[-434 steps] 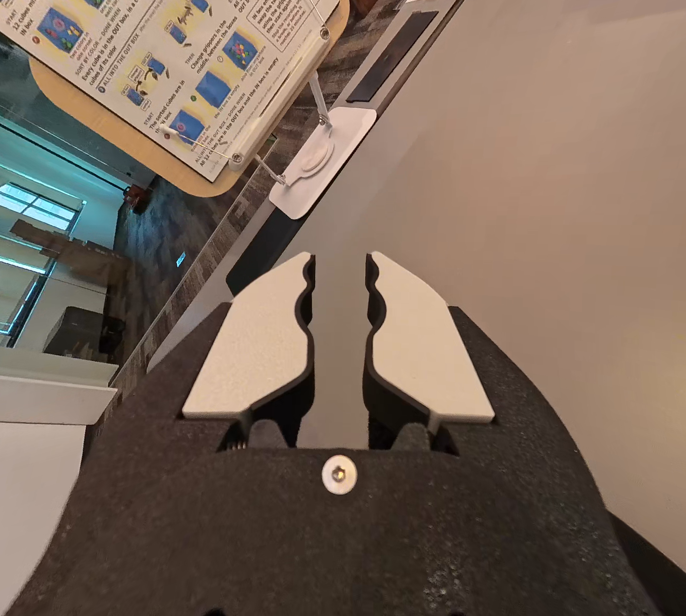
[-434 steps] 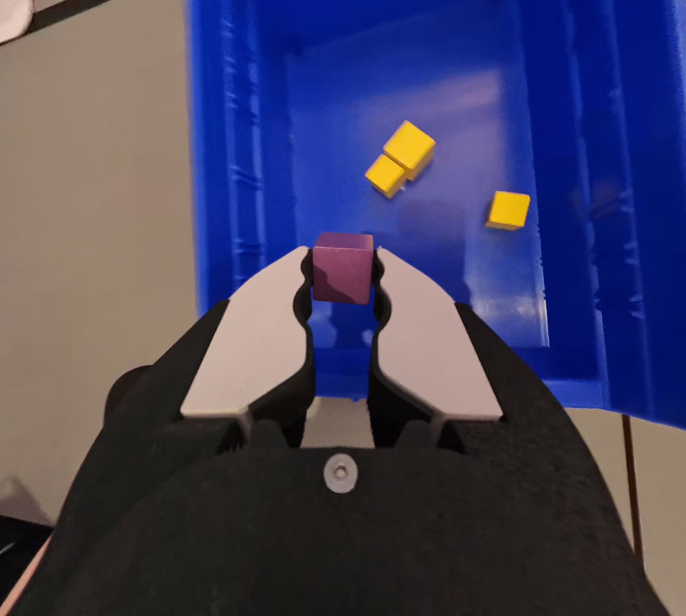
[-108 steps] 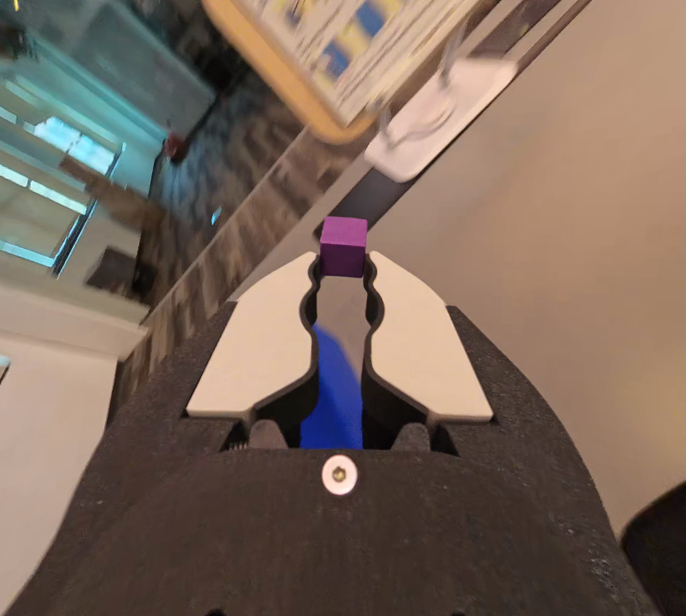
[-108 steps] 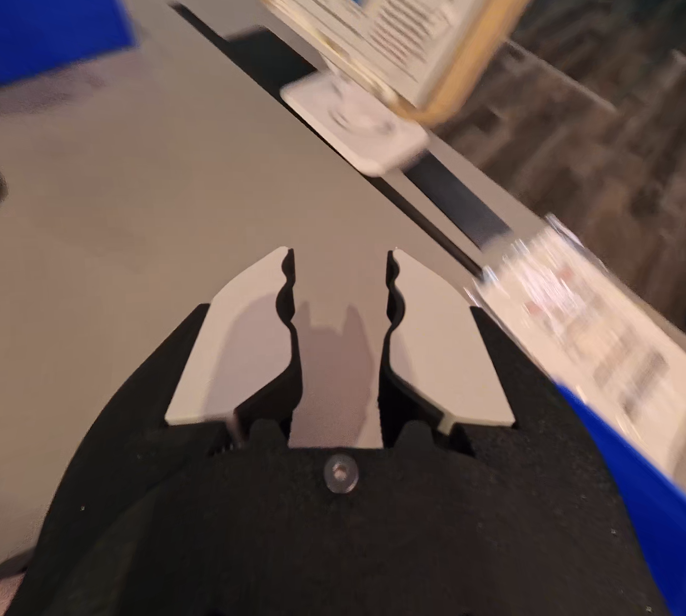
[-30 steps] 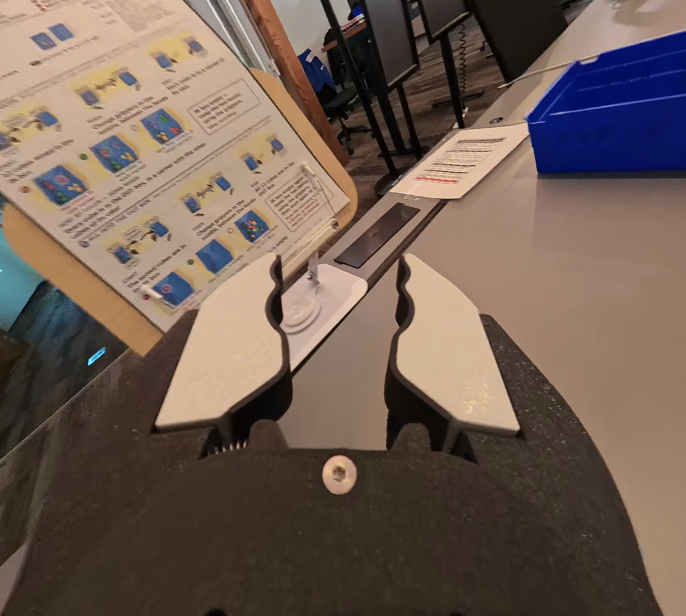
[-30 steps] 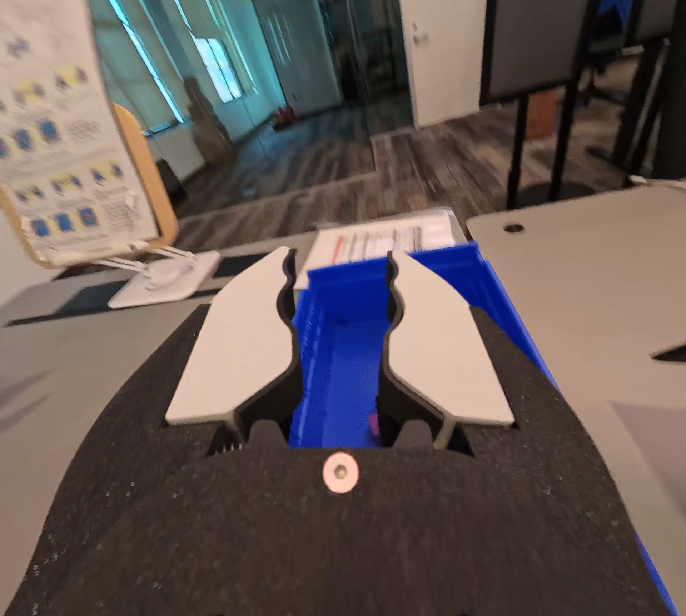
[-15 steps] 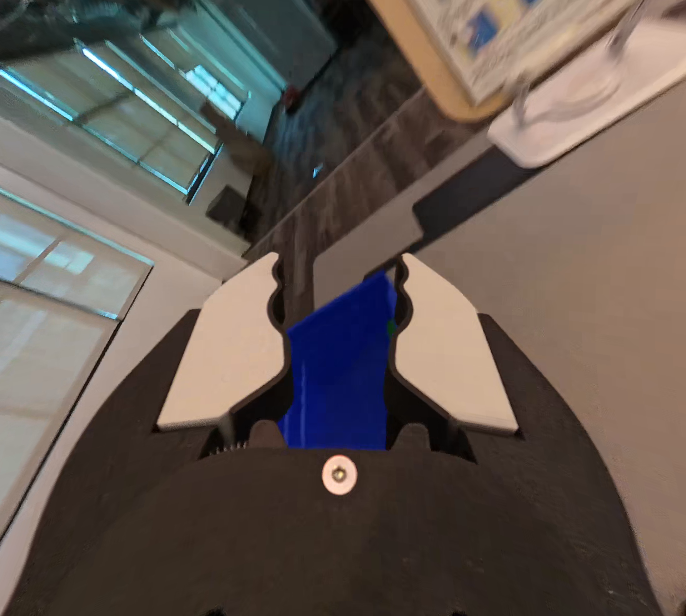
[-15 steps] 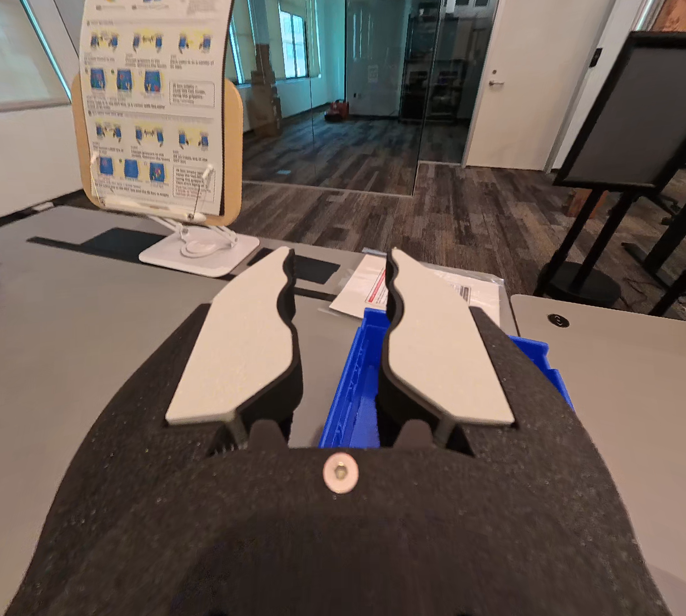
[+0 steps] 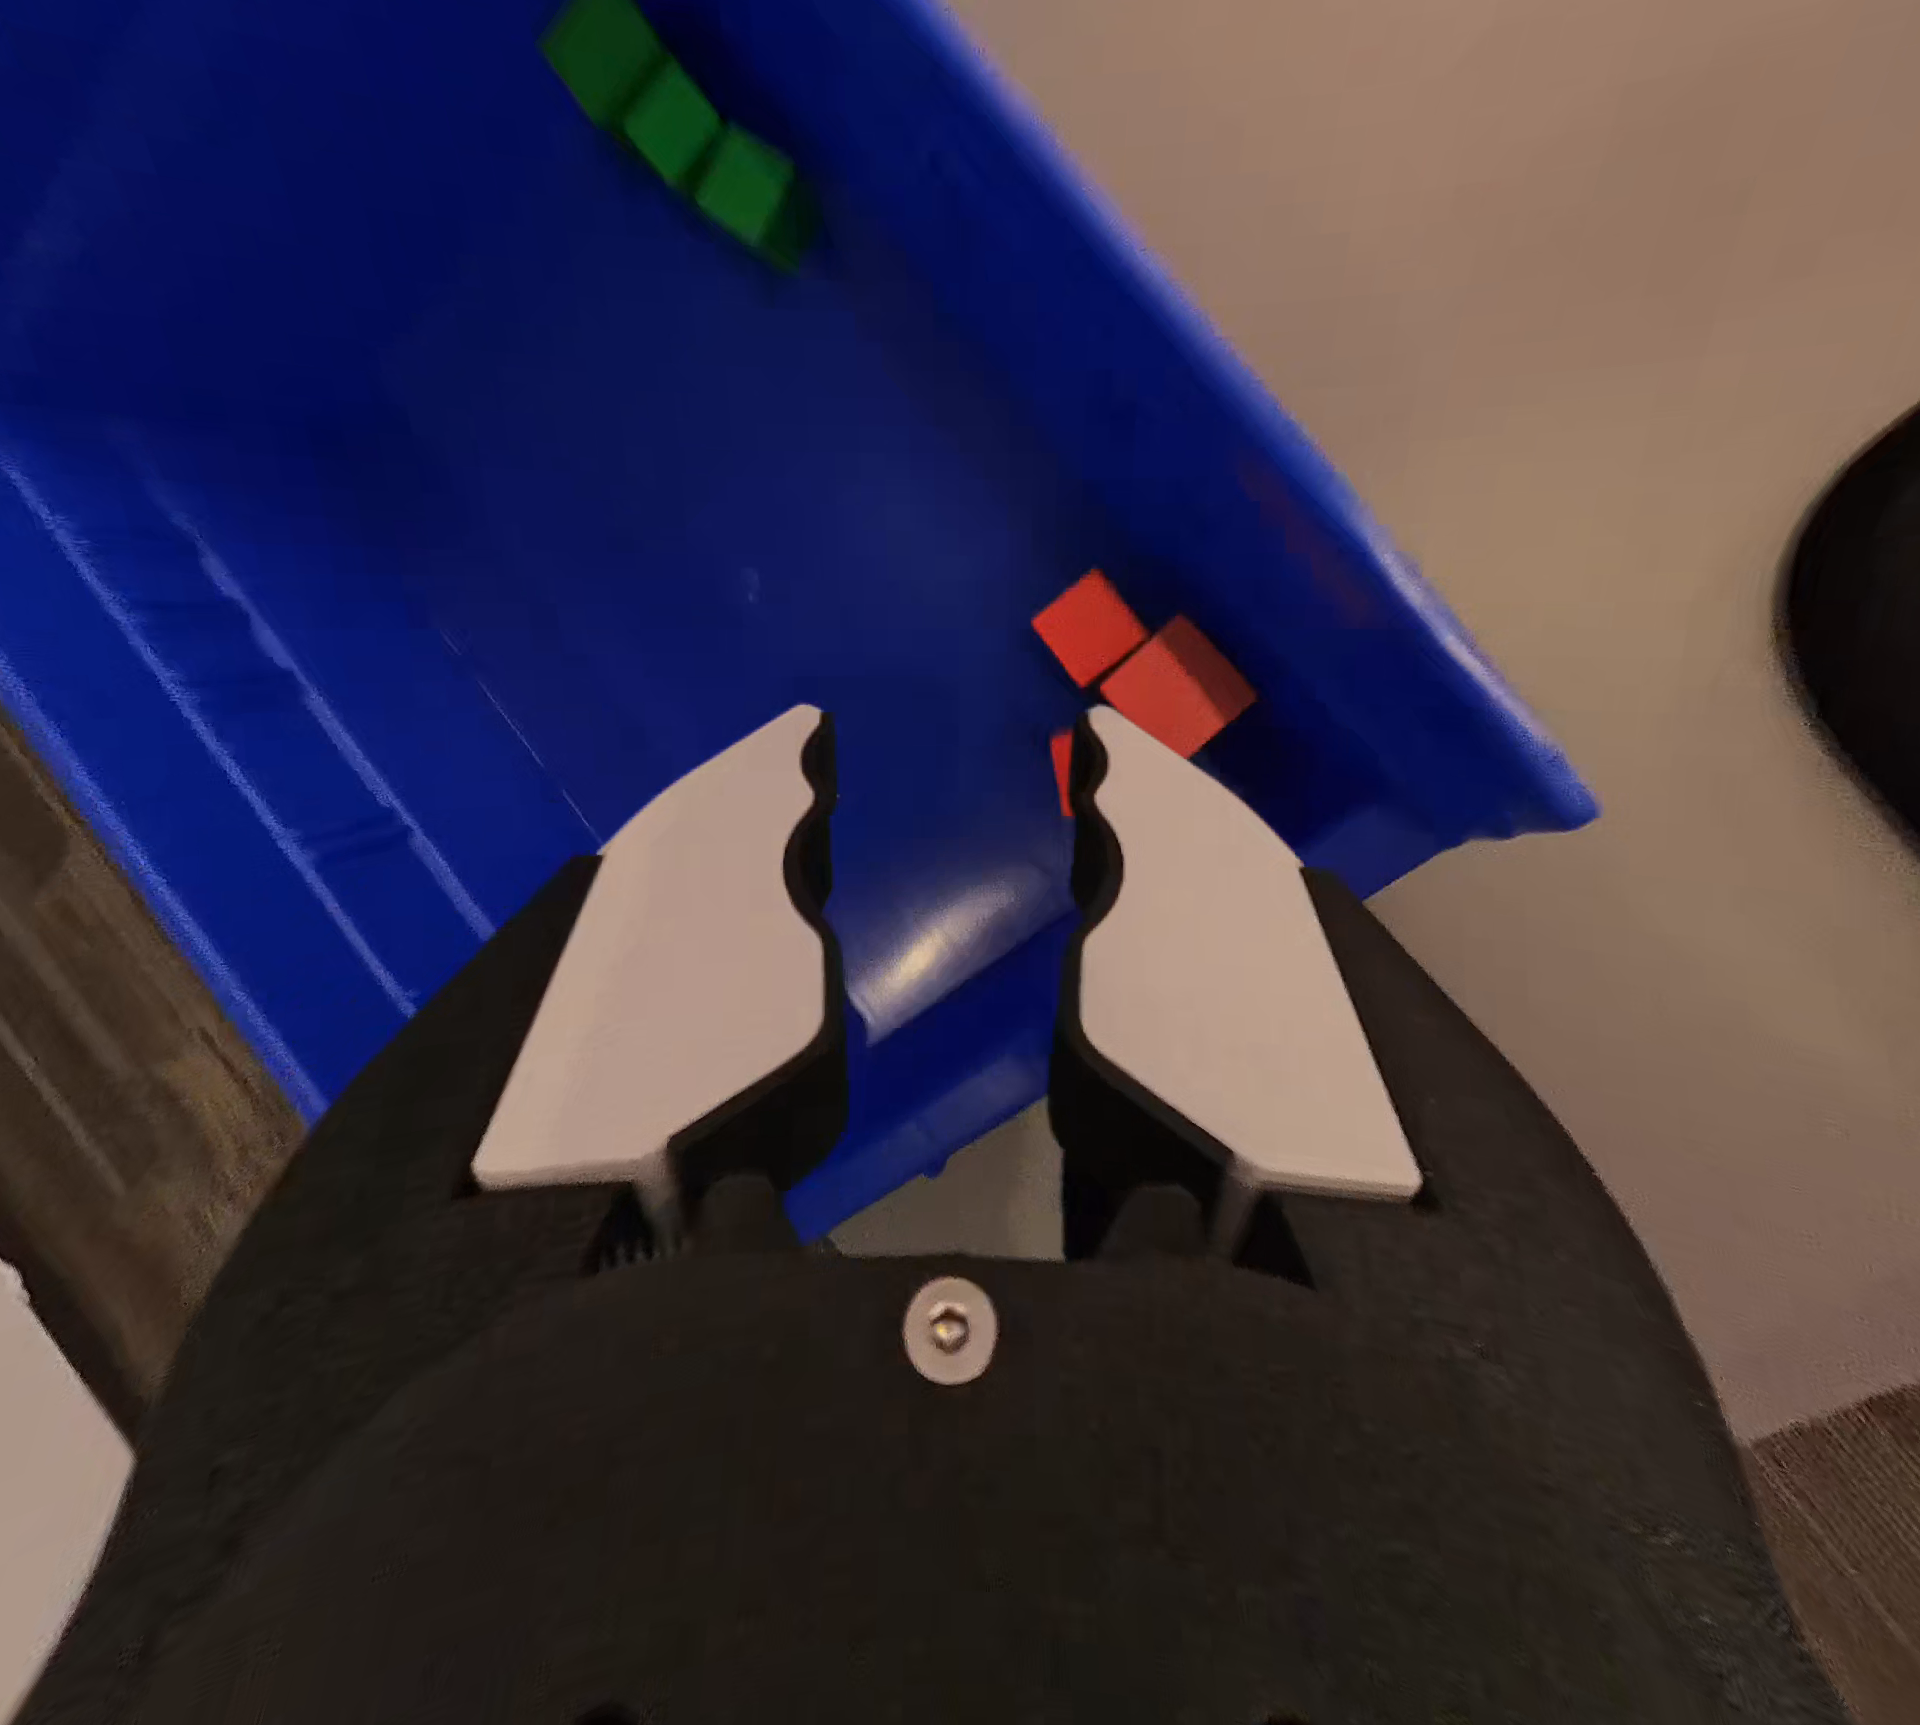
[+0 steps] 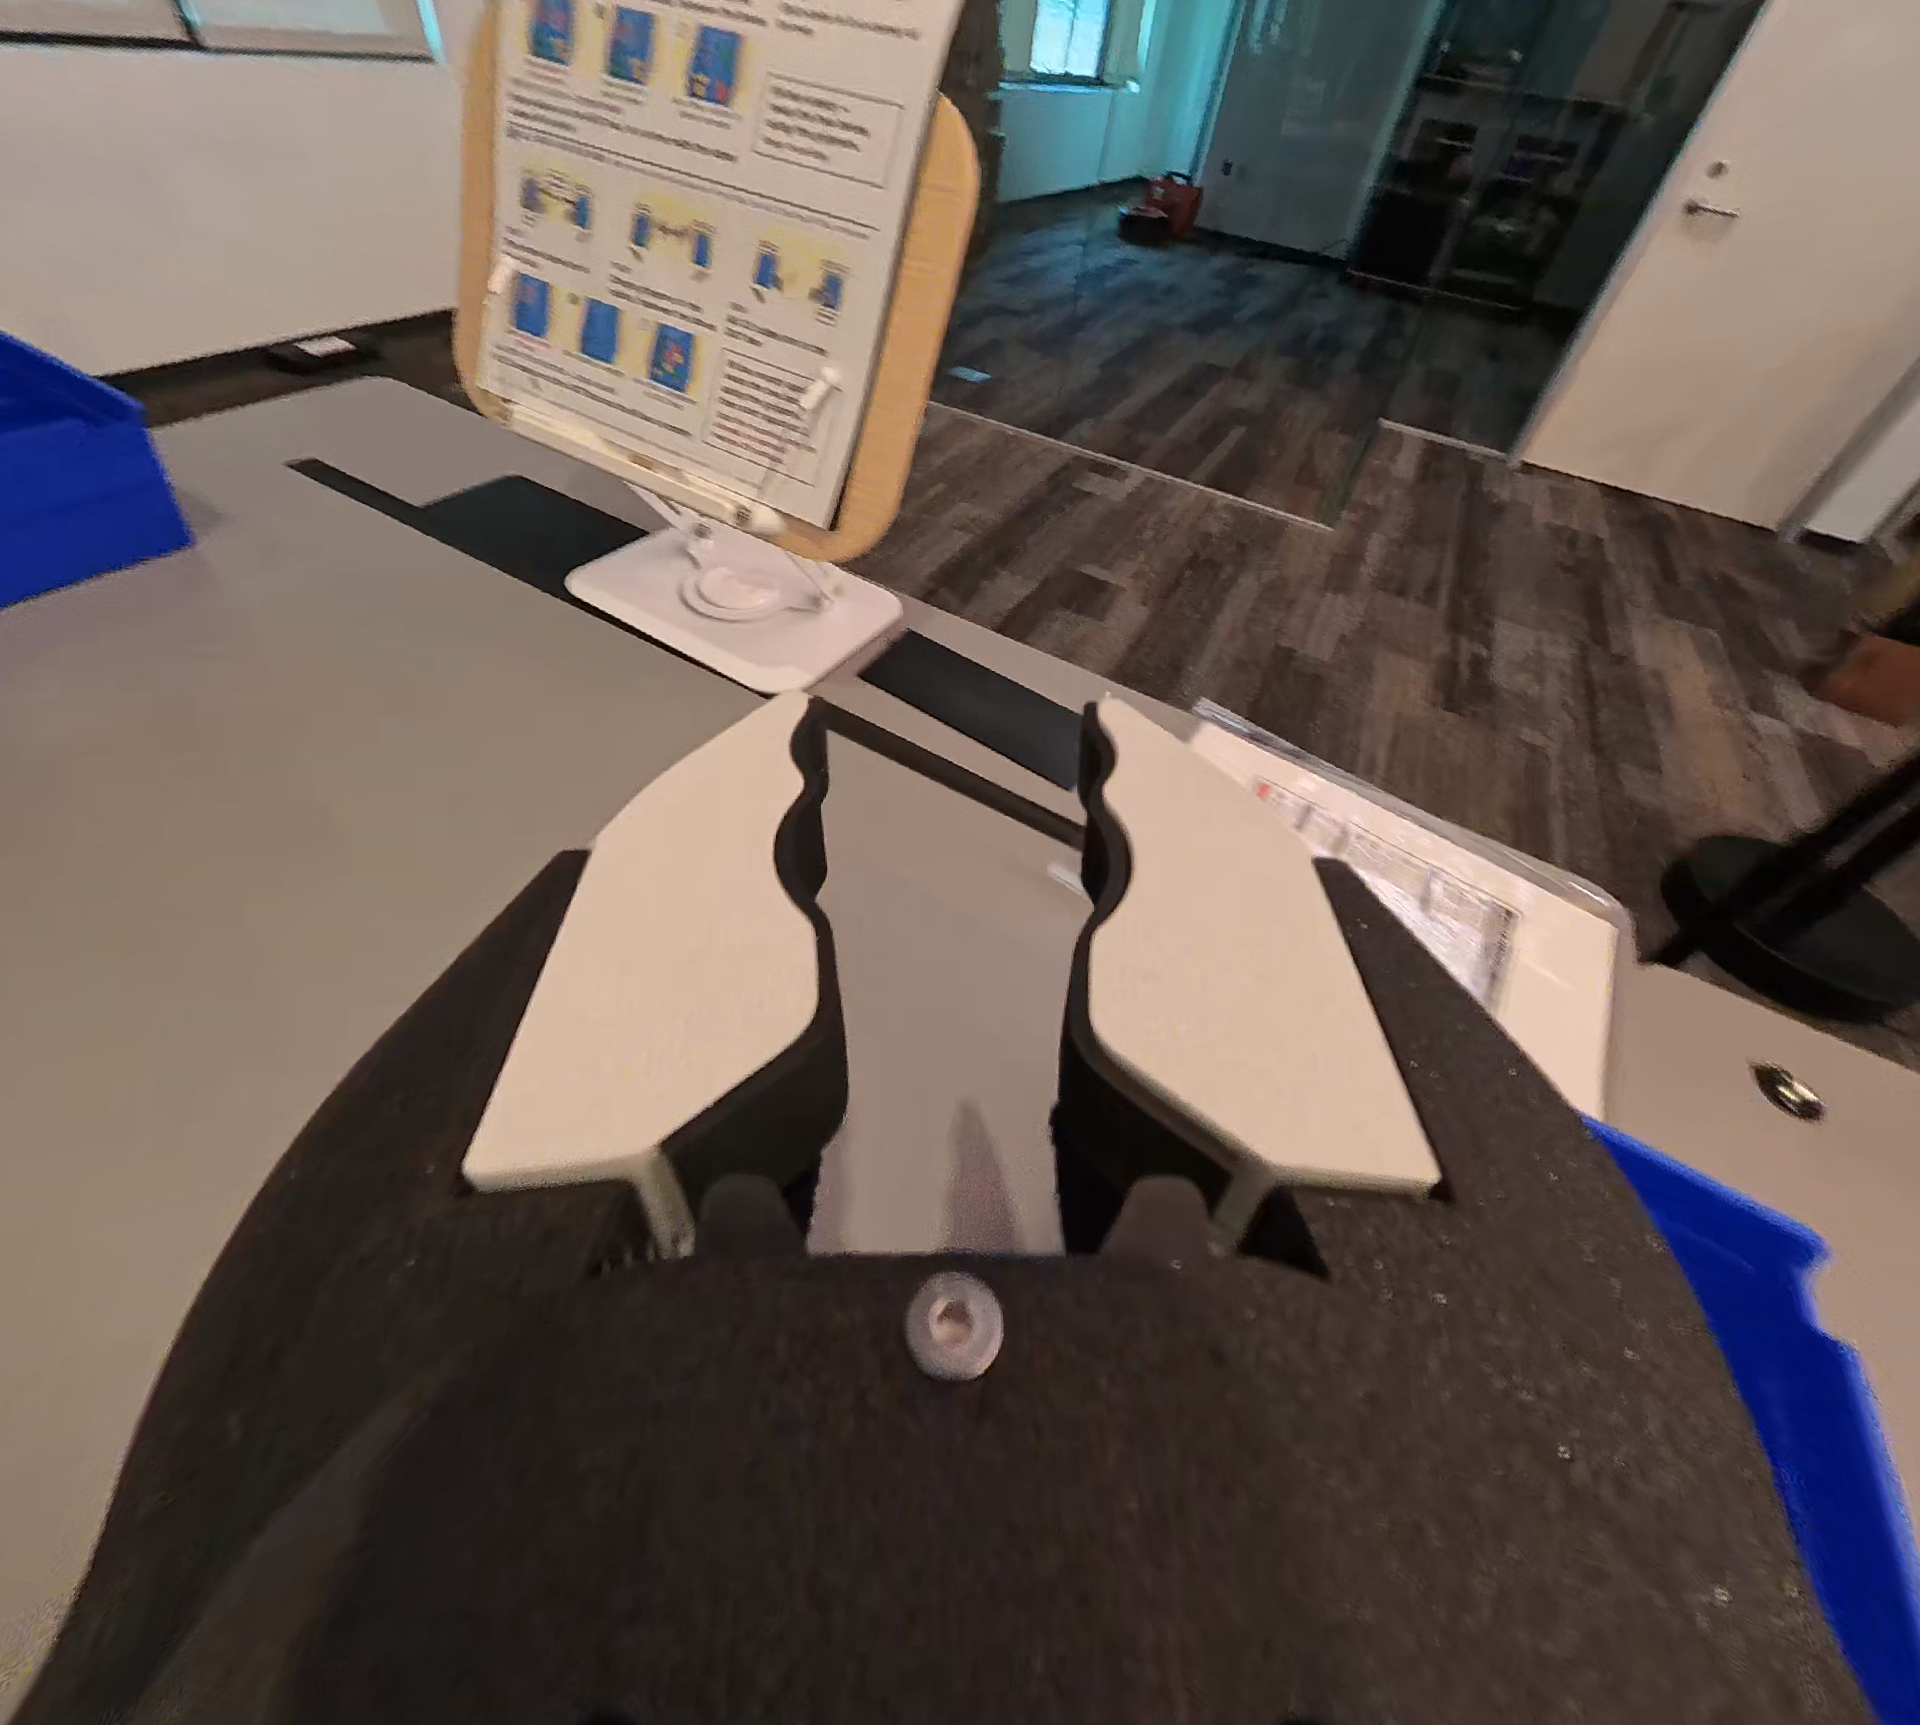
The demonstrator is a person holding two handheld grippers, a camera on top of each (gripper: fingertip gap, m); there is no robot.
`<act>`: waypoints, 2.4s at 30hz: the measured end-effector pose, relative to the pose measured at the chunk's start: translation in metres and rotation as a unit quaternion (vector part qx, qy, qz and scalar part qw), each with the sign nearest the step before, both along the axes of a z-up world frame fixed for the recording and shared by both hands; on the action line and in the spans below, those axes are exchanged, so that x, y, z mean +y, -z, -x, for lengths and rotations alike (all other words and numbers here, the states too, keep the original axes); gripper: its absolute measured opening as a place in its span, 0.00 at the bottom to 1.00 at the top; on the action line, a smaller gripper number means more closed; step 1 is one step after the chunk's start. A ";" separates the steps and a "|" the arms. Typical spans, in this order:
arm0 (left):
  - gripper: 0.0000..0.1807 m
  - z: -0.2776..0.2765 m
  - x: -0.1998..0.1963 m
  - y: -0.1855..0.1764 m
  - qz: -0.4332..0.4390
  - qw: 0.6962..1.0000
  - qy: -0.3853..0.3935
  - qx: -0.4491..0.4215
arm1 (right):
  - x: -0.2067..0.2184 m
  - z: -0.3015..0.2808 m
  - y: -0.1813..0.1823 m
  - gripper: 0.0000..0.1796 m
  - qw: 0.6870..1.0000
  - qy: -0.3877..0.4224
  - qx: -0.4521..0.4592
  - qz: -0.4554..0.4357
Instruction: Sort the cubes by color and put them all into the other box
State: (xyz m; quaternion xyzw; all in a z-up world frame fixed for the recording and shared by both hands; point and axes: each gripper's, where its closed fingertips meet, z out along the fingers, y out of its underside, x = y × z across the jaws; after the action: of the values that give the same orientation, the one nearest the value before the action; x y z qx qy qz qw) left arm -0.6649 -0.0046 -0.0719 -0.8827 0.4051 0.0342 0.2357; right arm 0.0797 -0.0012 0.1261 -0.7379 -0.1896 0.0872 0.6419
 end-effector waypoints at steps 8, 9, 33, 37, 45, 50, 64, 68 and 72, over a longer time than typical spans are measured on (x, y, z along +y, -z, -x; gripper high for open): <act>0.28 -0.002 -0.014 0.040 0.122 0.992 -0.025 0.000 | 0.007 0.043 0.008 0.26 0.998 -0.041 -0.031 0.032; 0.28 0.000 -0.016 0.042 0.139 0.990 -0.029 0.007 | 0.007 0.047 0.008 0.26 0.998 -0.045 -0.032 0.034; 0.12 0.020 -0.017 0.059 0.211 0.965 -0.046 0.148 | 0.003 0.040 0.020 0.26 0.997 -0.046 -0.036 0.058; 0.12 0.019 -0.006 0.058 0.163 0.977 -0.038 0.132 | 0.000 0.032 0.023 0.26 0.997 -0.043 -0.027 0.063; 0.12 0.034 0.034 -0.019 -0.067 0.990 -0.121 0.018 | 0.000 0.031 0.022 0.25 0.997 -0.045 -0.017 0.063; 0.12 -0.062 0.043 -0.133 -0.289 0.936 -0.054 -0.194 | 0.006 0.085 -0.001 0.25 0.993 -0.105 0.007 0.045; 0.12 -0.382 0.043 -0.201 -0.456 0.855 0.155 -0.192 | -0.004 0.291 -0.025 0.27 0.963 -0.251 0.095 0.034; 0.12 -0.424 0.047 -0.199 -0.451 0.851 0.168 -0.212 | 0.019 0.276 -0.019 0.29 0.977 -0.187 0.101 0.017; 0.12 -0.444 0.043 -0.189 -0.438 0.848 0.177 -0.242 | 0.030 0.275 -0.008 0.29 0.974 -0.187 0.123 0.040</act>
State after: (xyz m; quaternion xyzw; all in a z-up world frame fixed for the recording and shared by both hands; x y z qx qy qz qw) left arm -0.2208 0.0386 0.1168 -0.5818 0.4274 -0.0484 0.6903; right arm -0.1949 0.0290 0.1340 -0.6980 -0.2401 0.3028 0.6028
